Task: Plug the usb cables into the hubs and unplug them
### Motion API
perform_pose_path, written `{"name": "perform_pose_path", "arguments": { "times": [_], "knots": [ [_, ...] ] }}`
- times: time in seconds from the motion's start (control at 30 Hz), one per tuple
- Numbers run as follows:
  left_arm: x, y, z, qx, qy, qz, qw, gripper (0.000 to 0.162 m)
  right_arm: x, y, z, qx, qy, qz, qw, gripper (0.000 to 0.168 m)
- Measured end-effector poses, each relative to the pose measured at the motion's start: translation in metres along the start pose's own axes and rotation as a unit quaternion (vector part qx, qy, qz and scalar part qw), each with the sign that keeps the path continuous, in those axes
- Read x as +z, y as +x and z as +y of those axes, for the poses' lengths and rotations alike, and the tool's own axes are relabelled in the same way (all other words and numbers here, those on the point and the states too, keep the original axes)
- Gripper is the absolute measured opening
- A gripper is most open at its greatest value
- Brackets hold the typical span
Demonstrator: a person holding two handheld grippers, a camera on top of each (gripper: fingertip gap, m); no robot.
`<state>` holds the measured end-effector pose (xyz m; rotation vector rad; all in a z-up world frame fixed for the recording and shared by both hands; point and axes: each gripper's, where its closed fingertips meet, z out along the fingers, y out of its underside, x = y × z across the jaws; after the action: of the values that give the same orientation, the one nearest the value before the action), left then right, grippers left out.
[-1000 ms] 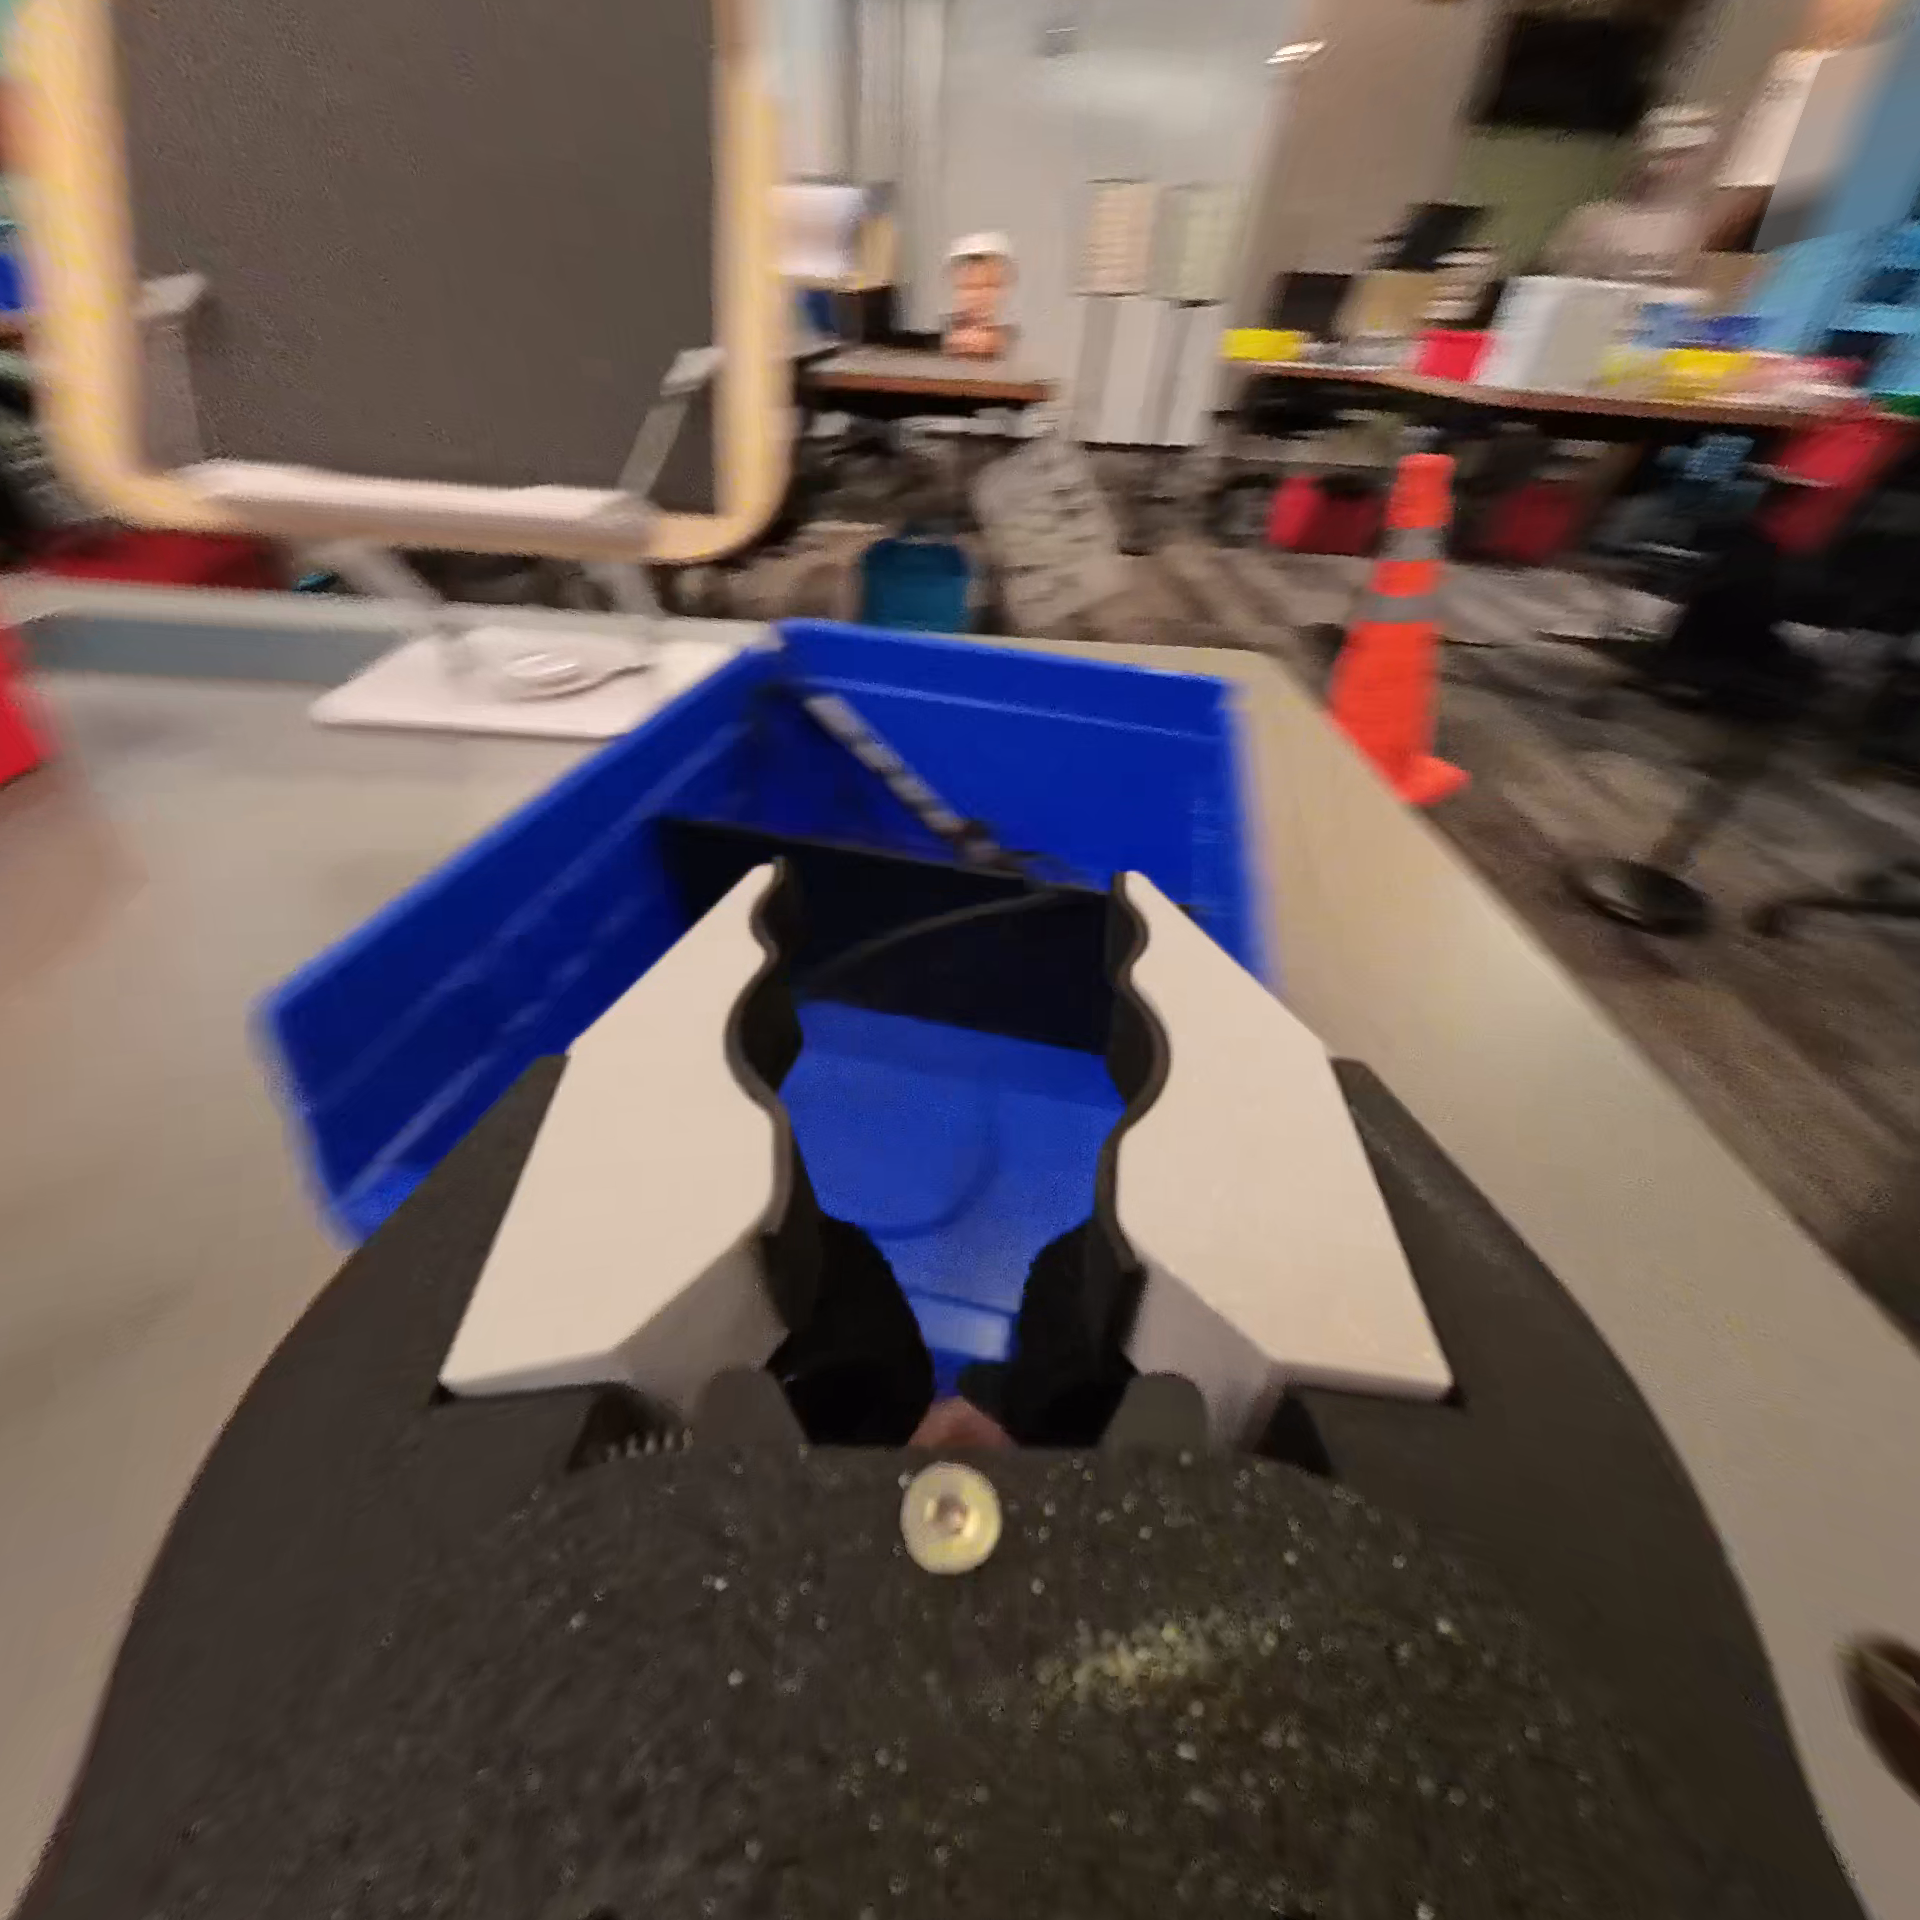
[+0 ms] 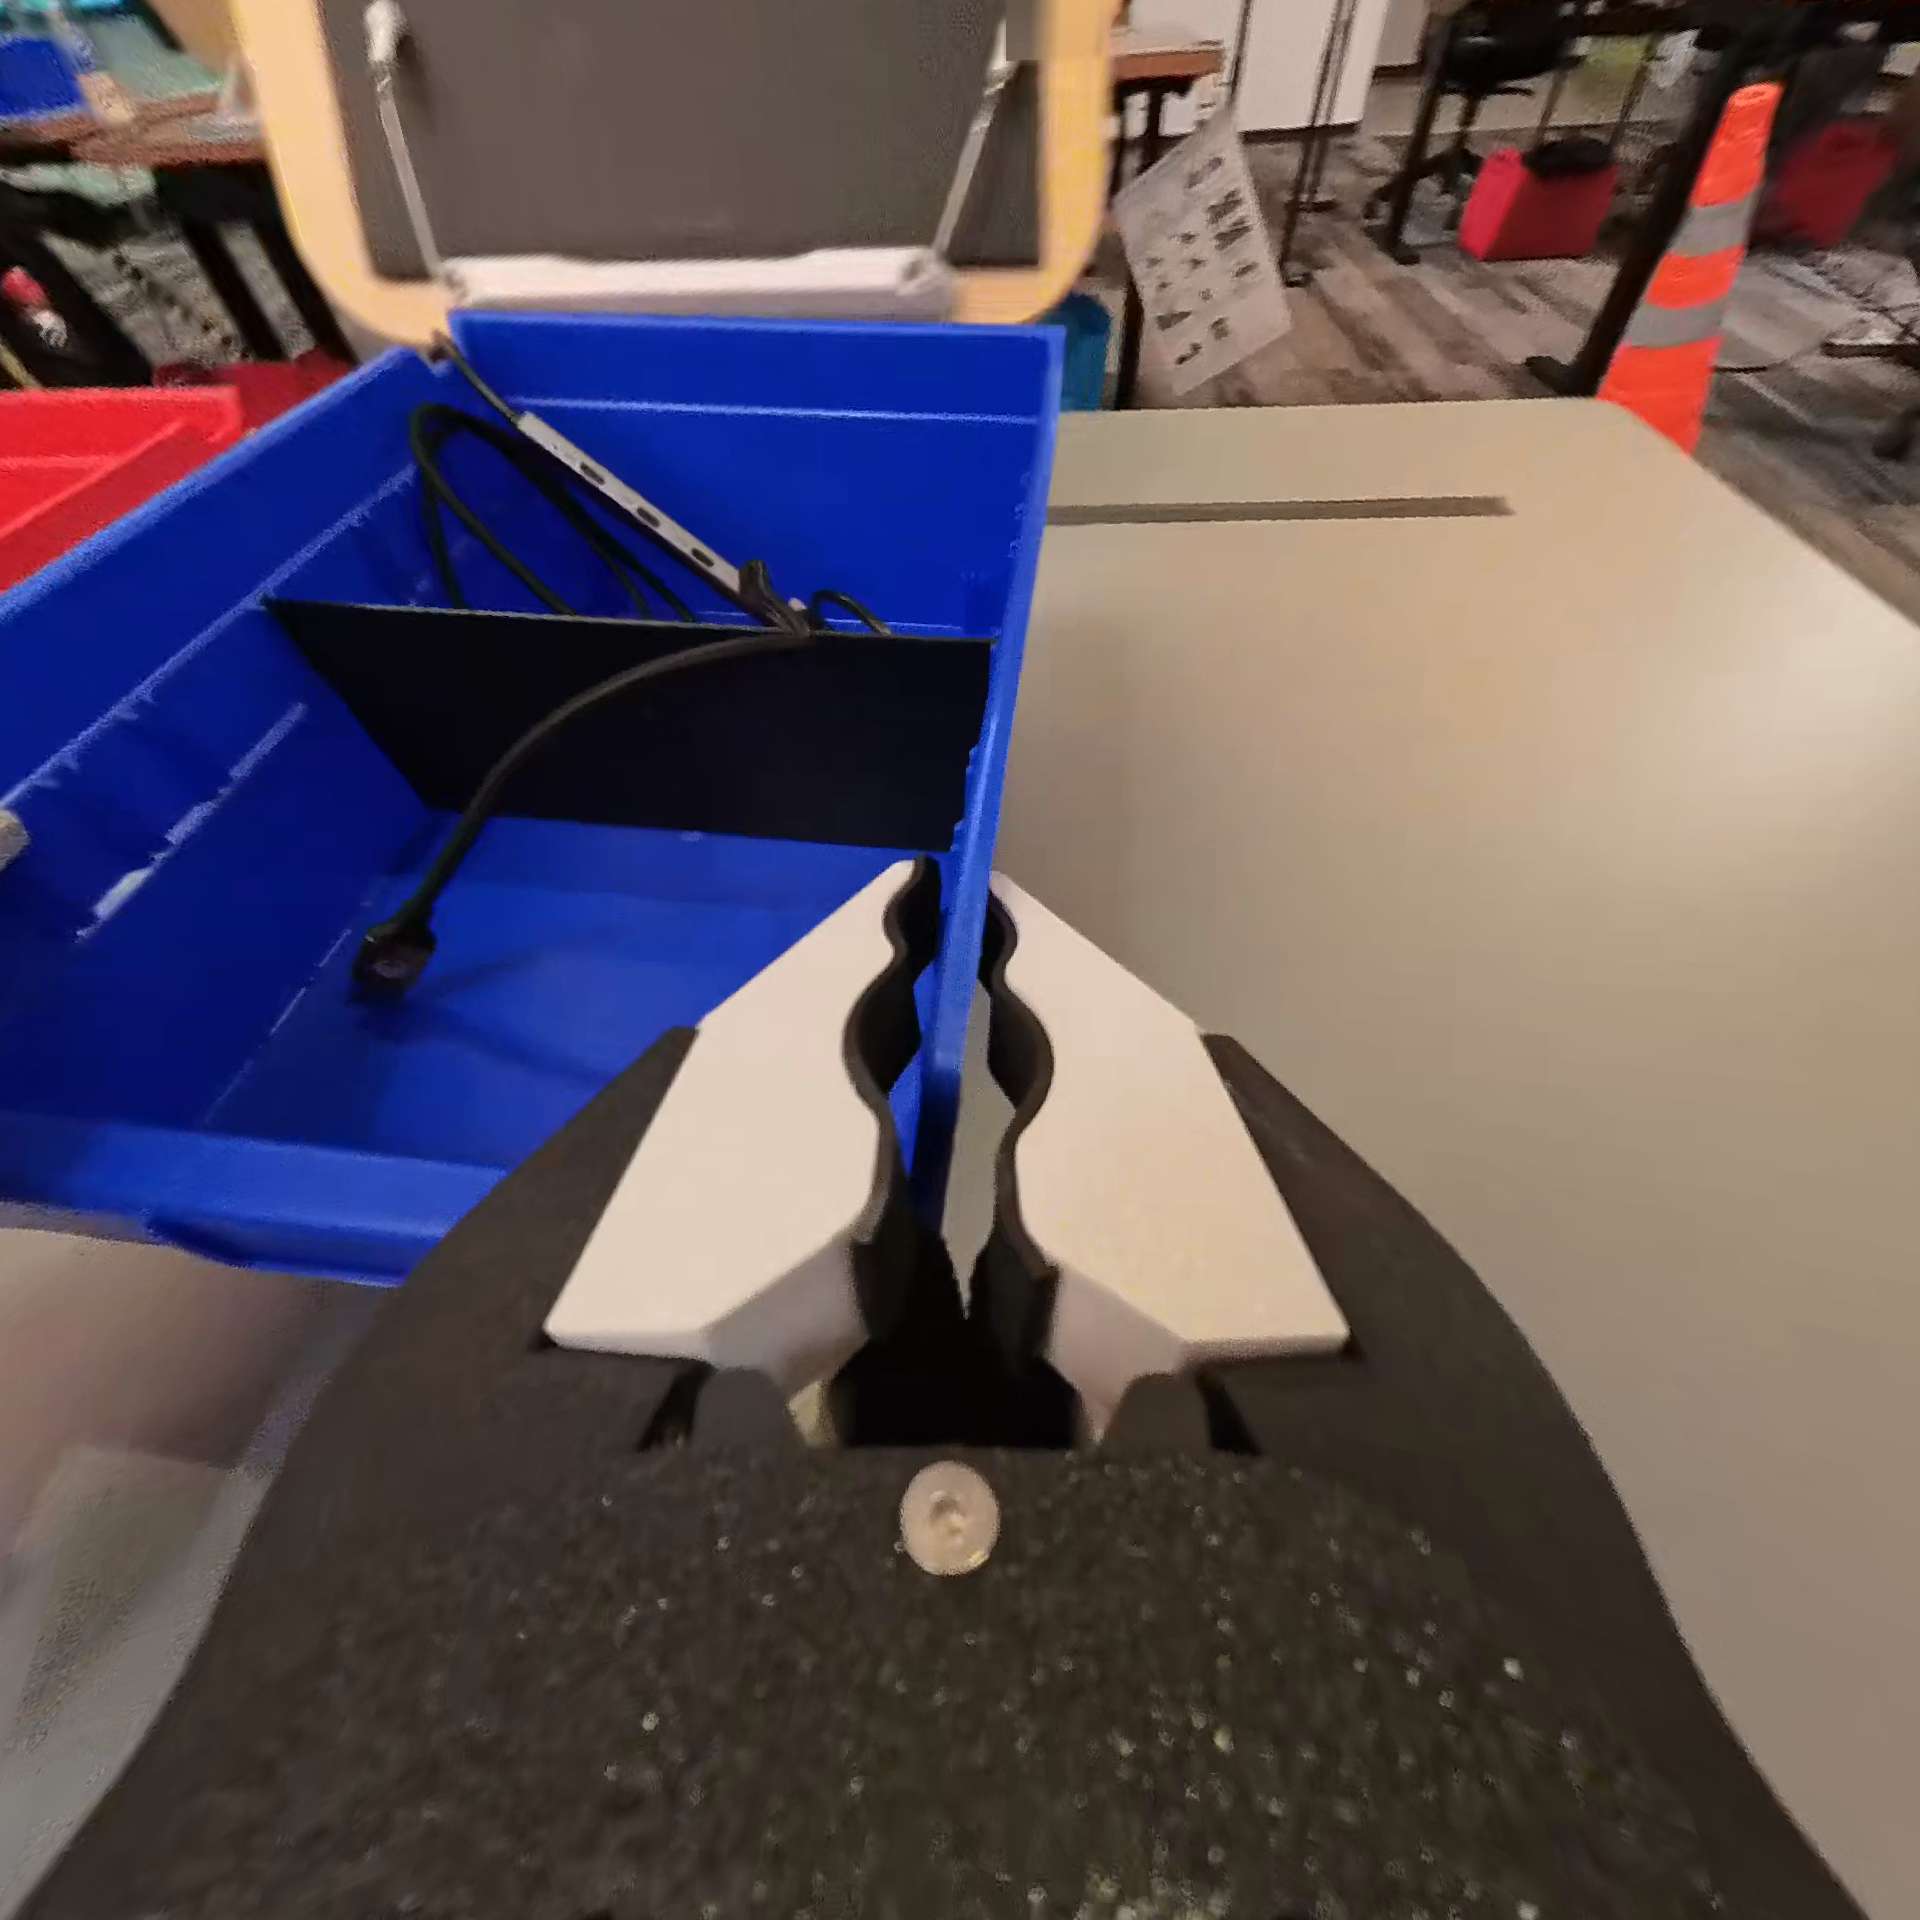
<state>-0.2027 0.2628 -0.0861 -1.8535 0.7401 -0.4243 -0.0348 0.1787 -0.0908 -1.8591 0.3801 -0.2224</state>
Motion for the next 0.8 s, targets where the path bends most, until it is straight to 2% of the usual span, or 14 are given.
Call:
{"name": "perform_pose_path", "arguments": {
  "times": [0.1,0.2,0.27,0.33,0.43,0.47,0.53,0.63,0.7,0.8],
  "knots": [
    [-0.003,-0.035,0.02,-0.012,-0.001,-0.022,1.0,0.004,0.02,-0.032,0.013,-0.031,-0.017,-0.006,0.999,0.005],
    [0.002,-0.049,0.036,-0.016,-0.013,-0.022,1.0,0.005,0.026,-0.047,0.022,-0.054,-0.007,-0.025,0.998,0.009],
    [0.001,-0.046,0.04,-0.03,-0.026,0.014,0.999,0.009,0.026,-0.046,0.022,-0.063,-0.008,-0.031,0.998,0.011],
    [-0.006,-0.039,0.039,-0.059,-0.027,0.064,0.996,0.017,0.023,-0.049,0.024,-0.064,-0.009,-0.068,0.996,0.017],
    [-0.038,-0.044,0.019,-0.125,0.024,0.123,0.984,0.034,0.003,-0.047,0.023,-0.076,0.004,-0.104,0.992,0.023],
    [-0.054,-0.056,0.013,-0.131,0.047,0.121,0.983,0.038,-0.007,-0.044,0.02,-0.083,0.018,-0.11,0.99,0.024],
    [-0.084,-0.104,0.011,-0.122,0.082,0.067,0.987,0.038,-0.025,-0.036,0.012,-0.087,0.05,-0.103,0.99,0.024],
    [-0.114,-0.208,0.041,-0.089,0.047,-0.061,0.993,0.045,-0.052,-0.047,-0.012,-0.072,0.104,-0.107,0.986,0.024],
    [-0.121,-0.263,0.06,-0.094,0.015,-0.103,0.99,0.053,-0.067,-0.087,-0.018,-0.084,0.113,-0.162,0.977,0.023],
    [-0.1,-0.294,0.062,-0.118,0.004,-0.075,0.99,0.053,-0.08,-0.168,0.005,-0.093,0.052,-0.284,0.953,0.025]
  ]
}}
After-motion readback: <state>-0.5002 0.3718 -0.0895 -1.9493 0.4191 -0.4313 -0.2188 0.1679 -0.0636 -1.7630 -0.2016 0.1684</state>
